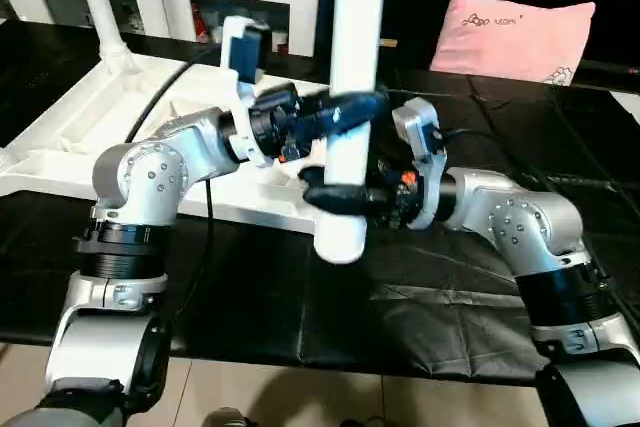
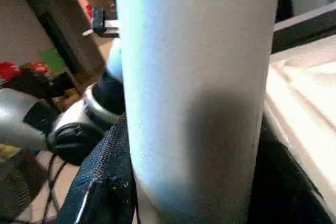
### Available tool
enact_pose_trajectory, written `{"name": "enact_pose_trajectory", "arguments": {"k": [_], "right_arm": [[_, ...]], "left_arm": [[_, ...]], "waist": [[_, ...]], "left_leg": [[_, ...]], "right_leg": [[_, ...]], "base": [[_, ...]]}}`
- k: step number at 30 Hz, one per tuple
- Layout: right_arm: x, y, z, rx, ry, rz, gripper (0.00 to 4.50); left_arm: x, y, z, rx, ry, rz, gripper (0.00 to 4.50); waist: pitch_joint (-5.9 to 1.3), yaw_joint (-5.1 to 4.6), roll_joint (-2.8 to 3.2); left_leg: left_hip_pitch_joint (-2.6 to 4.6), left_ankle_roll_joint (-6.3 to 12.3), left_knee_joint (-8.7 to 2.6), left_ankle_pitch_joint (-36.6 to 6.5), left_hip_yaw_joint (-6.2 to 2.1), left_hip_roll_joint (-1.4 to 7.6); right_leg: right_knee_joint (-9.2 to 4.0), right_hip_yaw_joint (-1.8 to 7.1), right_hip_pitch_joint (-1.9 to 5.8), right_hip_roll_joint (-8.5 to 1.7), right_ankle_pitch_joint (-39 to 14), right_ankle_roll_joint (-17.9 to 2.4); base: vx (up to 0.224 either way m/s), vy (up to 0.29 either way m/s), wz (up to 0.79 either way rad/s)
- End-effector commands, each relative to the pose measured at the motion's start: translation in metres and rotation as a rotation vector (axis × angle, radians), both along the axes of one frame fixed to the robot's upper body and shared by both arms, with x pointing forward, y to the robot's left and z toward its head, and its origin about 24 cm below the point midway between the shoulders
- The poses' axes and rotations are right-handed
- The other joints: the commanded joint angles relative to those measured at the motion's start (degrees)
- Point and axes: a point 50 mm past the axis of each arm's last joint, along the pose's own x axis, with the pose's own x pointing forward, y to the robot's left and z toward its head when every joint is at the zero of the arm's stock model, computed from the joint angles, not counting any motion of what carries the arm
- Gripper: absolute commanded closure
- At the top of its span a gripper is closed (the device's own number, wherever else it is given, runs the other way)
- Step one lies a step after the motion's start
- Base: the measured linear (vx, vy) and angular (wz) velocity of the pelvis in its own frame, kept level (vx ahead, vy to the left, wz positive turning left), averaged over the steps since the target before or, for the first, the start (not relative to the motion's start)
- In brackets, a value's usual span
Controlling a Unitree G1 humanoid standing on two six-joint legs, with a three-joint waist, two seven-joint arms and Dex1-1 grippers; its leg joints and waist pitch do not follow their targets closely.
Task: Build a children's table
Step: Pick table leg
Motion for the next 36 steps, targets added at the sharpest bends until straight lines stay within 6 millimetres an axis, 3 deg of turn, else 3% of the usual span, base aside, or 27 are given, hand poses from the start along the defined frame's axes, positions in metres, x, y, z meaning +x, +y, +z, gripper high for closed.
{"name": "enact_pose_trajectory", "arguments": {"k": [1, 3, 6, 11, 15, 17, 22, 28, 31, 36], "right_arm": [[0.011, -0.003, -0.007, -0.098, 0.005, -0.136, 2.51], [0.013, -0.001, -0.007, -0.111, -0.004, -0.182, 2.54], [0.018, 0.003, -0.008, -0.133, -0.018, -0.266, 2.55], [0.021, 0.009, -0.009, -0.172, -0.056, -0.339, 2.55], [0.027, 0.013, -0.008, -0.186, -0.077, -0.430, 2.55], [0.028, 0.016, -0.005, -0.164, -0.090, -0.446, 2.55], [0.029, 0.020, -0.003, -0.142, -0.097, -0.461, 2.55], [0.031, 0.022, -0.003, -0.128, -0.083, -0.467, 2.55], [0.032, 0.019, -0.002, -0.100, -0.059, -0.481, 1.83], [0.036, 0.008, 0.000, -0.139, -0.051, -0.508, 1.38]], "left_arm": [[0.000, -0.007, 0.013, -0.023, -0.044, 0.046, 2.28], [0.003, -0.008, 0.014, -0.012, -0.052, 0.112, 1.94], [0.007, -0.010, 0.016, 0.031, -0.114, 0.257, 1.88], [0.012, -0.017, 0.016, 0.096, -0.128, 0.462, 1.88], [0.022, -0.024, 0.015, 0.184, -0.108, 0.715, 1.88], [0.023, -0.027, 0.017, 0.152, -0.070, 0.778, 2.16], [0.022, -0.032, 0.015, 0.145, -0.054, 0.777, 2.56], [0.025, -0.028, 0.015, 0.110, 0.008, 0.810, 2.67], [0.026, -0.025, 0.016, 0.114, 0.000, 0.807, 2.68], [0.027, -0.020, 0.016, 0.148, -0.037, 0.747, 2.68]], "waist": [[-4.76, 0.15, -0.17], [-4.73, 0.14, -0.16], [-4.83, 0.00, -0.10], [-4.85, -0.11, -0.14], [-4.76, -0.19, -0.34], [-4.75, -0.24, -0.55], [-4.83, -0.27, -0.40], [-4.84, -0.32, -0.35], [-4.82, -0.32, -0.34], [-4.87, -0.24, -0.31]], "left_leg": [[0.10, -0.55, -3.51, -4.3, 0.36, 0.74], [0.17, -0.57, -3.54, -4.5, 0.35, 0.71], [0.20, -1.14, -3.62, -3.8, 0.25, 0.83], [0.09, -0.90, -3.53, -3.3, 0.27, 0.87], [0.10, -0.72, -3.53, -4.5, 0.36, 0.70], [0.00, -0.80, -3.46, -4.5, 0.33, 0.69], [-0.06, 0.02, -3.41, -3.8, 0.31, 0.64], [0.08, 0.44, -3.37, -4.2, 0.33, 0.63], [0.12, 0.50, -3.39, -4.6, 0.33, 0.64], [0.25, 0.42, -3.44, -3.6, 0.27, 0.54]], "right_leg": [[-3.38, 2.45, 4.04, -3.89, -12.7, -8.7], [-3.46, 2.45, 4.01, -3.84, -13.0, -8.6], [-3.47, 2.49, 4.01, -3.81, -12.1, -7.7], [-3.17, 2.56, 4.11, -3.79, -9.9, -8.0], [-3.59, 2.56, 4.09, -3.73, -12.8, -6.6], [-3.72, 2.54, 4.10, -3.75, -13.1, -6.3], [-3.56, 2.51, 3.98, -3.66, -11.5, -6.6], [-3.55, 2.47, 3.96, -3.59, -10.6, -7.6], [-3.60, 2.47, 3.91, -3.61, -11.0, -7.6], [-3.40, 2.44, 3.88, -3.48, -10.6, -7.2]], "base": [[0.000, 0.000, 0.00], [0.000, 0.000, 0.00], [0.000, 0.000, 0.00], [0.000, 0.000, 0.00], [0.000, 0.000, 0.00], [0.000, 0.000, 0.00], [0.000, 0.000, 0.00], [0.000, 0.000, 0.00], [0.000, 0.000, 0.00], [0.000, 0.000, 0.00]]}}
